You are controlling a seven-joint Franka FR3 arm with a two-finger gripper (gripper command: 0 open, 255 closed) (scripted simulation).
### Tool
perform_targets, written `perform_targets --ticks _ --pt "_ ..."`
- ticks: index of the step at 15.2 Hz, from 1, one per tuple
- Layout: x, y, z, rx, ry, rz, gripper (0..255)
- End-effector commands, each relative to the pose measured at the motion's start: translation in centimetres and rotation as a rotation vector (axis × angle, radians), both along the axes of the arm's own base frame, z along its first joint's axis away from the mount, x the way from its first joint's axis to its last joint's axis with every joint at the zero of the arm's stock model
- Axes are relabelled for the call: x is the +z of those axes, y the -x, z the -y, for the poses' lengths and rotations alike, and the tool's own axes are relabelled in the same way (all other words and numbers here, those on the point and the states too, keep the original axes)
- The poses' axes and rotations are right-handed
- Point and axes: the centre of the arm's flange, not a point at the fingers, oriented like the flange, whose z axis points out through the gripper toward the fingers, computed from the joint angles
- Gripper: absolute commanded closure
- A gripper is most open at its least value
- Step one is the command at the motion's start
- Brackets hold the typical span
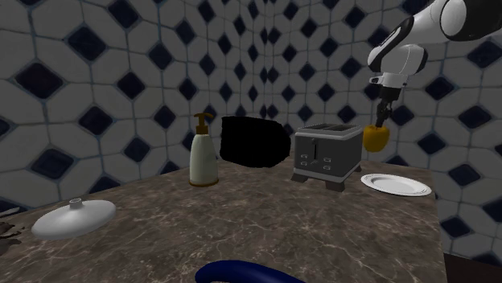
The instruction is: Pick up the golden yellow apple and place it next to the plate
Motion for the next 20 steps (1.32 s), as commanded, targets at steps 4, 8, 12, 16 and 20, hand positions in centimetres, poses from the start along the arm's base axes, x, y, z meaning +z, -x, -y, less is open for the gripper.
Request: perform_targets --ticks 4,8,12,16,20 --pt "-2.6 0.0 0.0 0.000 0.001 0.000 255" --pt "-4.7 0.0 0.0 0.000 0.001 0.000 255" --pt "-5.9 0.0 0.0 0.000 0.001 0.000 255" --pt "-5.9 0.0 0.0 0.000 0.001 0.000 255" --pt "-5.9 0.0 0.0 0.000 0.001 0.000 0"
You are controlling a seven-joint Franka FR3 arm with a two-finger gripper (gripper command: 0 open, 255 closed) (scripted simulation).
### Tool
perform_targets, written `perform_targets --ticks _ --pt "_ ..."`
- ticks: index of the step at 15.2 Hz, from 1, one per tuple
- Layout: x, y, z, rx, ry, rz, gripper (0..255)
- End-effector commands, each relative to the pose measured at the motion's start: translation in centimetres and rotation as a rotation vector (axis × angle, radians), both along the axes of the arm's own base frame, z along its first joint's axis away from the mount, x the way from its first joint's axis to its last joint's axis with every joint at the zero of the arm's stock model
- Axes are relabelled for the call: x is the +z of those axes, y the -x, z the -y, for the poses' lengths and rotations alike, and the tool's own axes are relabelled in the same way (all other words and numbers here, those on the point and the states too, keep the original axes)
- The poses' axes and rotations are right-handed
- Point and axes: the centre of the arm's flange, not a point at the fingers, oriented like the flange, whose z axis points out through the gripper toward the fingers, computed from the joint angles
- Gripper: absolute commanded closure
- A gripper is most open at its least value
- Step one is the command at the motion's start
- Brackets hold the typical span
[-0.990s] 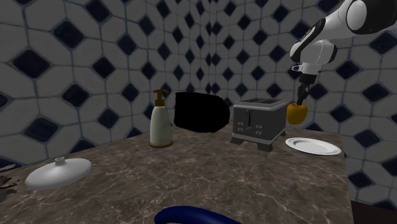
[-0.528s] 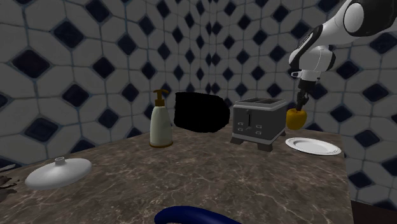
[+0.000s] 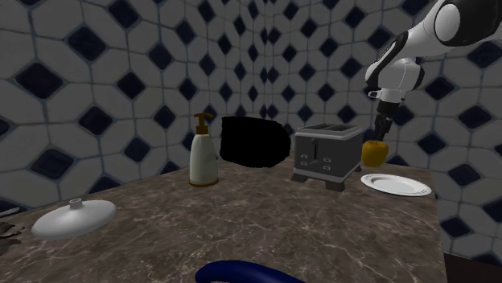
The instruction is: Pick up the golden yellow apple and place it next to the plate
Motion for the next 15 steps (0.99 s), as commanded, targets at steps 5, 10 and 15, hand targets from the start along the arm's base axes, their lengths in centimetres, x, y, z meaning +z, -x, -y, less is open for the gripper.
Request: perform_targets --ticks 5,10,15 --pt "1.3 0.2 -0.2 0.000 0.000 0.000 0" --pt "4.9 0.9 -0.7 0.000 0.000 0.000 0" --pt "4.9 0.9 -0.7 0.000 0.000 0.000 0"
